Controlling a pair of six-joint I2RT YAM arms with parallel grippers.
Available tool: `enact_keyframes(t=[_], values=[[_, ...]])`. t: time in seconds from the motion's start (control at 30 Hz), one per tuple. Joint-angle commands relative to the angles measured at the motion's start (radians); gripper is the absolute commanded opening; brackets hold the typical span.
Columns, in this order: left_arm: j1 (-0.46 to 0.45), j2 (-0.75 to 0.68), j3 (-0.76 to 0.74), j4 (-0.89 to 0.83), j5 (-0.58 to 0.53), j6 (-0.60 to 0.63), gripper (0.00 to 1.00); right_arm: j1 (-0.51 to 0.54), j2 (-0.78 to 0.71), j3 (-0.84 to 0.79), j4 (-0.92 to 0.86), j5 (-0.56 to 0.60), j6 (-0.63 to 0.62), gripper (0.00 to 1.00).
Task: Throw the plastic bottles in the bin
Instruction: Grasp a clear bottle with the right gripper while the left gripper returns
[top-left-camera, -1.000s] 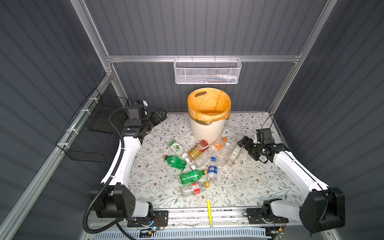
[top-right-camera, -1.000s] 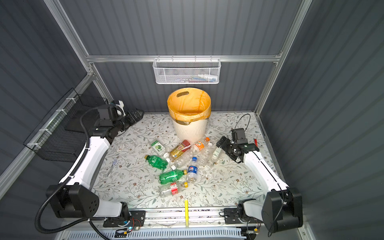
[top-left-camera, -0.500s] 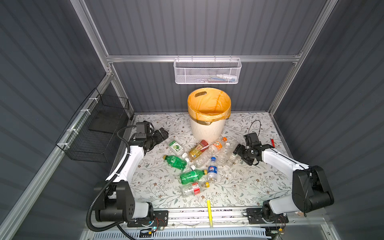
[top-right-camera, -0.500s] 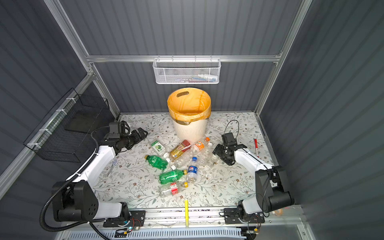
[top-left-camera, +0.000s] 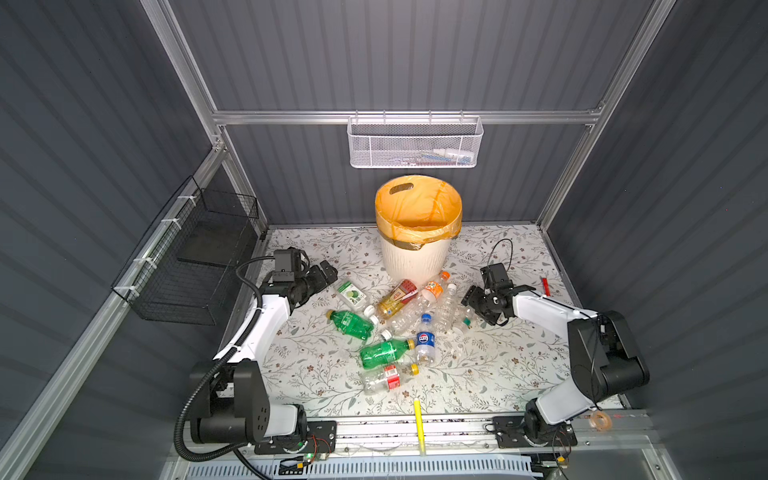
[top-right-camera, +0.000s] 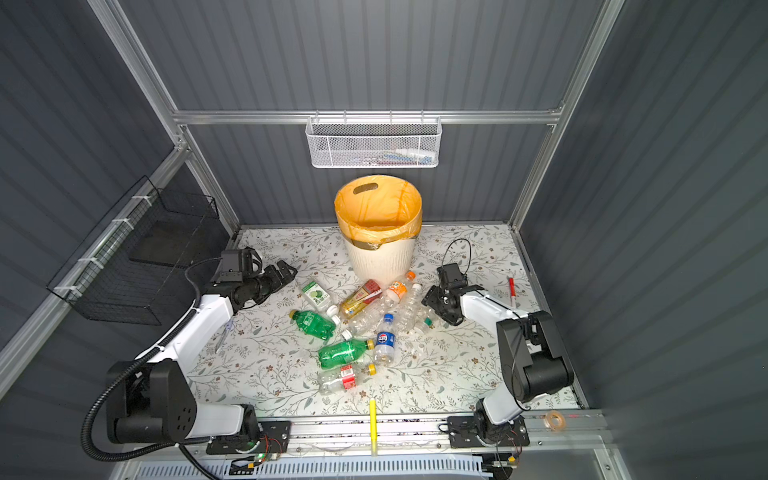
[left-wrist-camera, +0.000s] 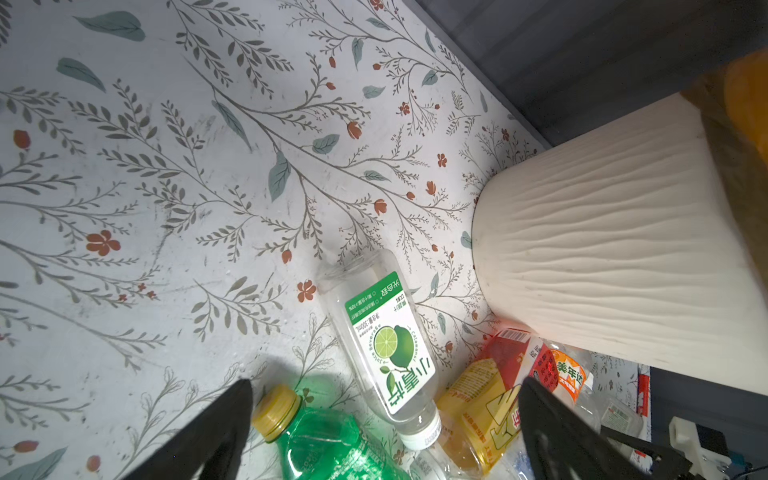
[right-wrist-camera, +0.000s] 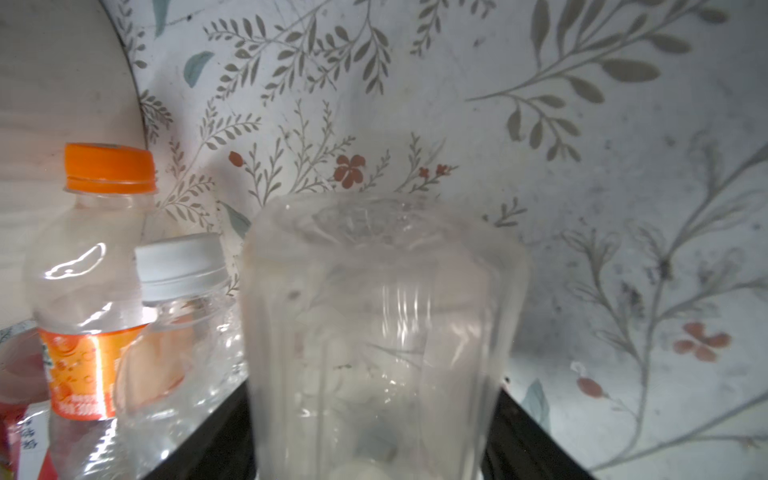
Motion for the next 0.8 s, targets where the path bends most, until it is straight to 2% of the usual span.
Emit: enact_keyframes(t=[0.0, 0.4, 0.77], values=[[0.000, -0.016, -0.018, 0.005, 0.014, -0.011, 0.99, 0.005, 0.014, 0.007, 0.005, 0.024, 0.007, 0.76], [0.000, -0.007, -0.025, 0.013, 0.027, -0.016, 0.99, -0.017, -0.102, -0.084, -0.022, 0.043, 0.023, 0.54], [0.000, -0.010, -0.051, 0.013, 0.037, -0.006, 0.99, -0.175, -0.450, -0.213, -0.237, -0.022, -0.047, 0.52]])
